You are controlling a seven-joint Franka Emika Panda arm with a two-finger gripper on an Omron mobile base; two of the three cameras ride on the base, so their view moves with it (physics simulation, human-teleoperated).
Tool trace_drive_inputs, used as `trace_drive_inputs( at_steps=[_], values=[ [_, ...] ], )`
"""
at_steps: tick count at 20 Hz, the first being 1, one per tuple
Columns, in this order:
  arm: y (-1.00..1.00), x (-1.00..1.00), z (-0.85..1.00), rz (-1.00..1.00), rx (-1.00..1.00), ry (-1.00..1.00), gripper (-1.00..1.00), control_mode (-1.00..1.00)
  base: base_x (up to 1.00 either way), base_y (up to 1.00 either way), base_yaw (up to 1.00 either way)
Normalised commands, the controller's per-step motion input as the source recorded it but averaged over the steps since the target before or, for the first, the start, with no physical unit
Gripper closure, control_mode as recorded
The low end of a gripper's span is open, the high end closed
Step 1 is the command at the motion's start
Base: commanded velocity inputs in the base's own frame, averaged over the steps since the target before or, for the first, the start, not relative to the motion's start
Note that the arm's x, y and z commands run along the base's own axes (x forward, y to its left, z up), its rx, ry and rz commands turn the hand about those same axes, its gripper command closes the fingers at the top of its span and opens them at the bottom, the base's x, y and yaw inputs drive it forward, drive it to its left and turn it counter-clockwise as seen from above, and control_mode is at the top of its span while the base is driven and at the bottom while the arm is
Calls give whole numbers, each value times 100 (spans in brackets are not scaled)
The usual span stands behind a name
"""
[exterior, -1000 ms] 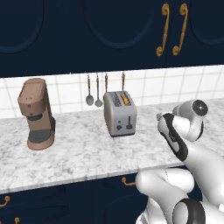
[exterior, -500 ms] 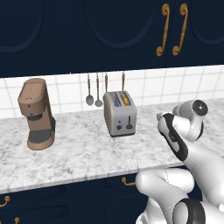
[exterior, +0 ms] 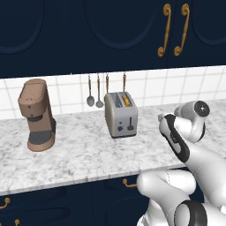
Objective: Start the toaster. Once the lever pops up, take the bread to the plate on the dining counter.
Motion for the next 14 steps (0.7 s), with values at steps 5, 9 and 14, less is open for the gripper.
trace_drive_inputs(
  at_steps=[5,9,14],
  values=[
    [0,0,0,0,0,0,-100,-100,0,0,0],
    [0,0,0,0,0,0,-100,-100,0,0,0],
    [0,0,0,0,0,0,-100,-100,0,0,0]
  ],
)
